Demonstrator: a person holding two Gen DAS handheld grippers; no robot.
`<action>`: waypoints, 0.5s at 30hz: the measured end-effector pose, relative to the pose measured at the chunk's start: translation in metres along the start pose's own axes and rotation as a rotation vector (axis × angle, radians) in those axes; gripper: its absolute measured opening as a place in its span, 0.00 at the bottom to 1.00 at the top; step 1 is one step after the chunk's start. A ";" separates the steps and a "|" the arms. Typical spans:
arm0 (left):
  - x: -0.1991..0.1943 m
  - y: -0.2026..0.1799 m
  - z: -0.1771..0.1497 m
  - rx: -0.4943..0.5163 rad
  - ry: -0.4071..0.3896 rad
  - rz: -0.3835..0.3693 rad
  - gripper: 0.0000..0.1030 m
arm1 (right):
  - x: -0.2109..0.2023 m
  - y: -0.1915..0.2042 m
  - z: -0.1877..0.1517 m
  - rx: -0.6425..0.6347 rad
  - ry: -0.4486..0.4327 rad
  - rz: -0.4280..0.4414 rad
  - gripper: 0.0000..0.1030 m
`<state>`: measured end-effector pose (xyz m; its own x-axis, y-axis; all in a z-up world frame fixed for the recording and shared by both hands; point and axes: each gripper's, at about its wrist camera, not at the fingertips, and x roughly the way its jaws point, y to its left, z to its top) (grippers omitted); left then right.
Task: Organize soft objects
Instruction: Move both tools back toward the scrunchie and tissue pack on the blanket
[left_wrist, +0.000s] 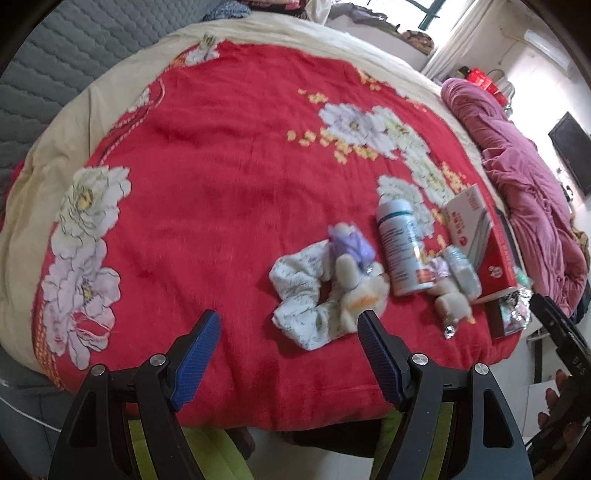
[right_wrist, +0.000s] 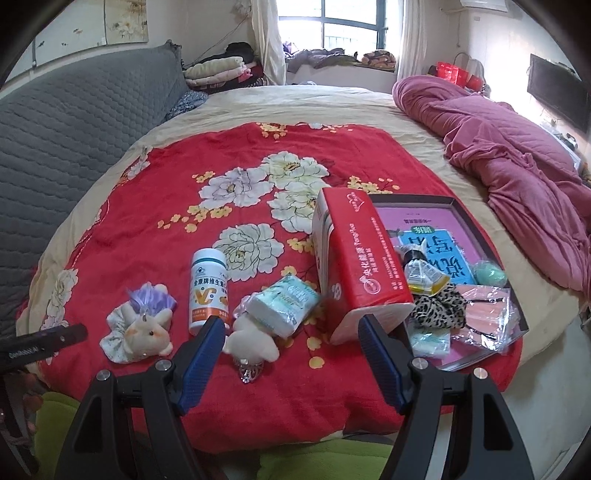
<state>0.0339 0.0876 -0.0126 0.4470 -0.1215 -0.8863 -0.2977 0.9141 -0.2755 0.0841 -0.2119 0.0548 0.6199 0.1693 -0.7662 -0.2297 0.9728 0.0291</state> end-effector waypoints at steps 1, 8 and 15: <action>0.005 0.002 -0.001 -0.003 0.011 0.006 0.76 | 0.003 0.000 -0.001 -0.004 0.006 0.002 0.72; 0.034 0.006 0.002 -0.006 0.049 0.043 0.76 | 0.021 0.000 -0.006 0.002 0.031 0.010 0.72; 0.060 0.005 0.009 -0.007 0.080 0.058 0.76 | 0.037 0.000 -0.007 0.012 0.055 0.008 0.72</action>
<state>0.0668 0.0885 -0.0634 0.3600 -0.0997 -0.9276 -0.3269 0.9177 -0.2255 0.1016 -0.2072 0.0216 0.5755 0.1684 -0.8003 -0.2252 0.9734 0.0428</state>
